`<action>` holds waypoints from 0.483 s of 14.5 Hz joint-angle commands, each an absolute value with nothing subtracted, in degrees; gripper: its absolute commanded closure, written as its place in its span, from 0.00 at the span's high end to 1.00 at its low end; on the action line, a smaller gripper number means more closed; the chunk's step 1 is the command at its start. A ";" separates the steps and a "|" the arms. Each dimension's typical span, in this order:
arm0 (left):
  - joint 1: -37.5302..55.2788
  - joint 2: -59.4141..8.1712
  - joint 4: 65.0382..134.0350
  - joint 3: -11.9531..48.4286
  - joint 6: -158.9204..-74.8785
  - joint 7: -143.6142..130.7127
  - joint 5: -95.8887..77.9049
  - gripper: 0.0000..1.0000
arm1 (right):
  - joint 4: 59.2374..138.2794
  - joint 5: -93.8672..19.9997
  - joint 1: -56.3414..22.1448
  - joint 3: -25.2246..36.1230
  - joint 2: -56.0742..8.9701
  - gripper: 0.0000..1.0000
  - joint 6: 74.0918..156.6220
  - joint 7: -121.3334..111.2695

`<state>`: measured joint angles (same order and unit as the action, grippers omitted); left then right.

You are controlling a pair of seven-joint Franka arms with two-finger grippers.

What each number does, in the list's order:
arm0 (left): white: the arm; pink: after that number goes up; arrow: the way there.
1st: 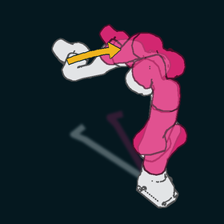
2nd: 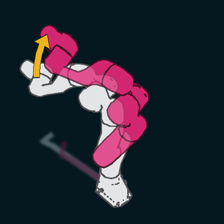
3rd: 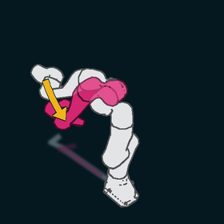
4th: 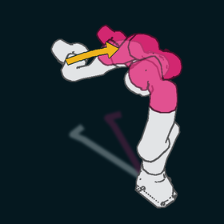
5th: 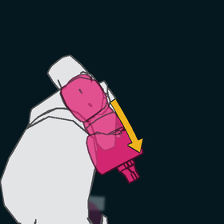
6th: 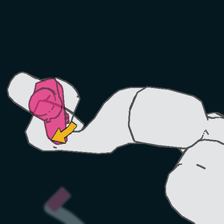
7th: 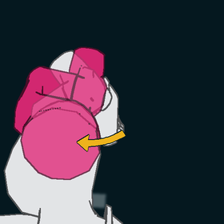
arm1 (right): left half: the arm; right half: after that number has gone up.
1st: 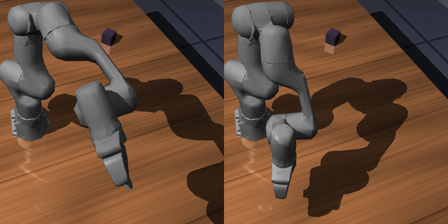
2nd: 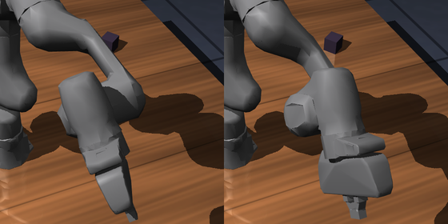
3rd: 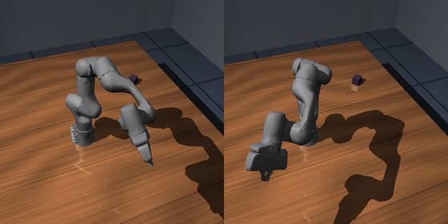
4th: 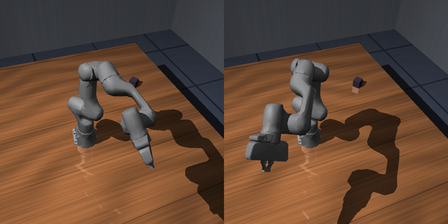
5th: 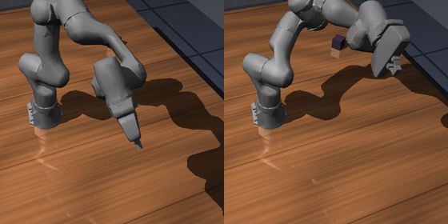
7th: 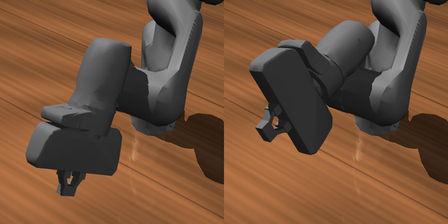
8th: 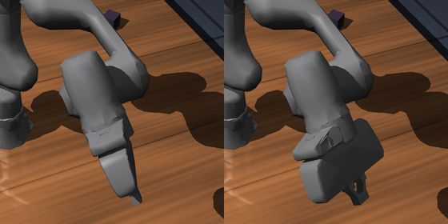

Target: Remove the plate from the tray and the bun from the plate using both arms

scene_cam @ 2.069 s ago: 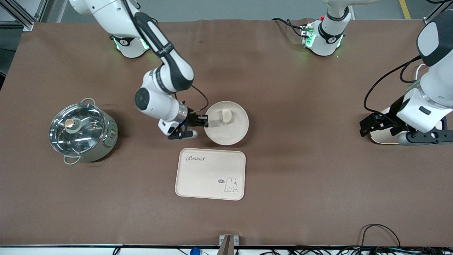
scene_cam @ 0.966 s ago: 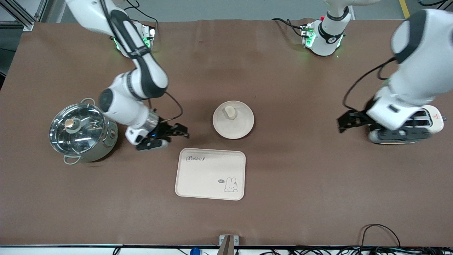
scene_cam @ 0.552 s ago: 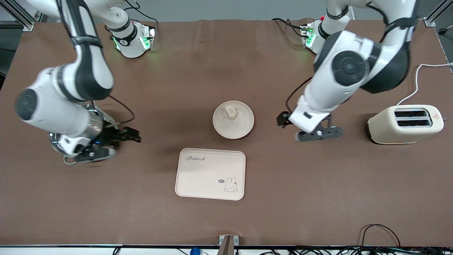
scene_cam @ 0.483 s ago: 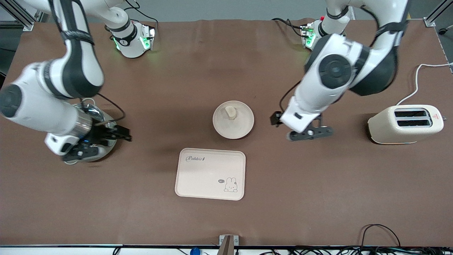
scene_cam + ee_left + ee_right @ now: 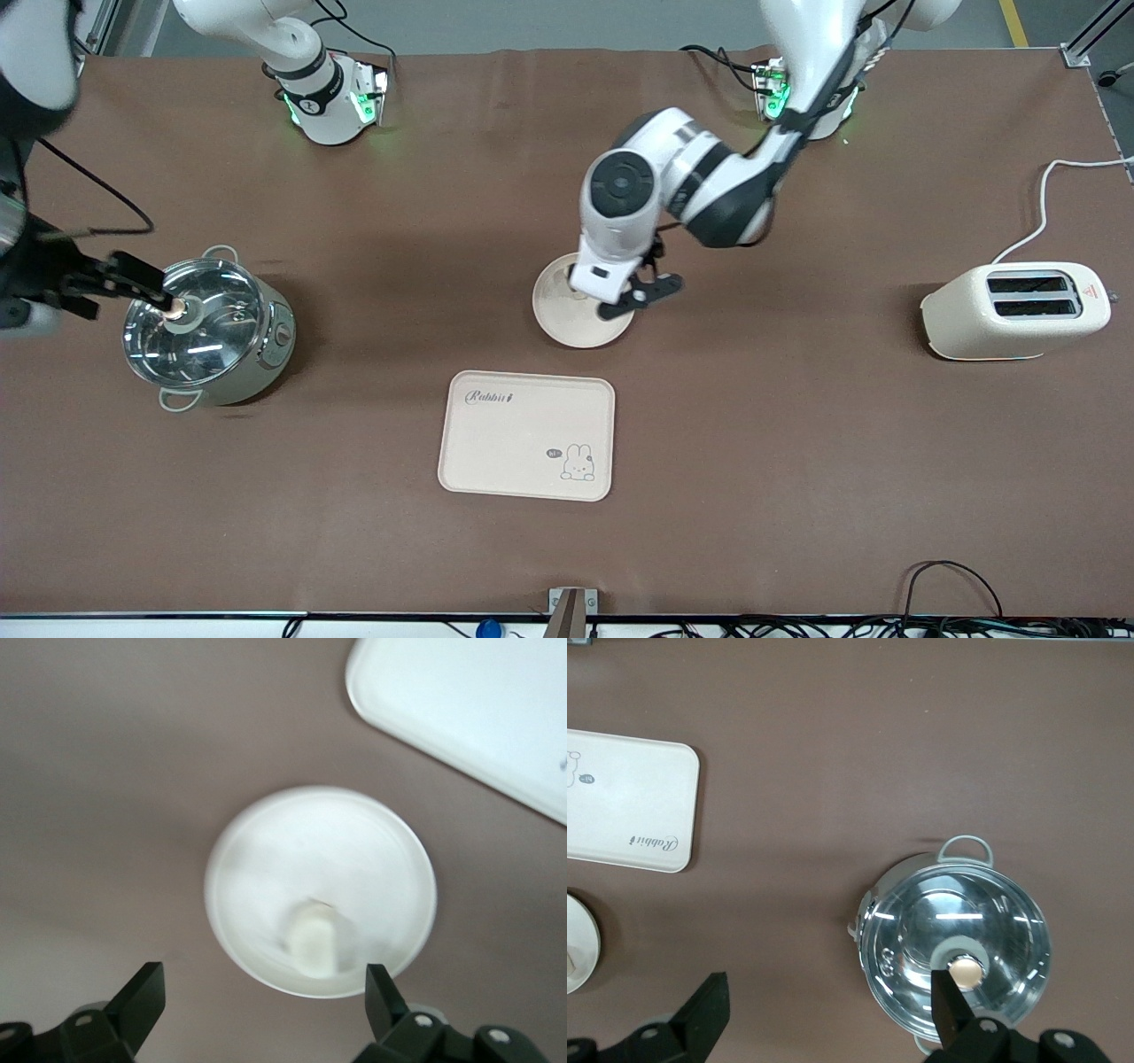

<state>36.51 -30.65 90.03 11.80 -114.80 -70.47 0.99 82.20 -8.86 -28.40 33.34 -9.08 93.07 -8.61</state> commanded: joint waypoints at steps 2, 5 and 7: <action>40.16 -34.52 93.69 11.43 -121.98 -77.76 2.11 0.95 | 78.14 -7.82 -28.83 34.01 -9.67 1.00 89.92 -8.35; 42.54 -38.84 93.96 11.16 -125.41 -84.18 3.77 0.94 | 77.79 -8.26 -28.83 33.84 -9.41 1.00 86.06 -9.31; 42.89 -40.51 94.22 11.25 -126.39 -86.13 6.23 0.89 | 75.42 -7.39 -29.09 33.57 -9.49 1.00 83.50 -9.93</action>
<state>42.48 -39.57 94.24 11.60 -125.47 -83.77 3.82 78.11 -8.74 -28.64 33.50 -9.27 85.90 -9.03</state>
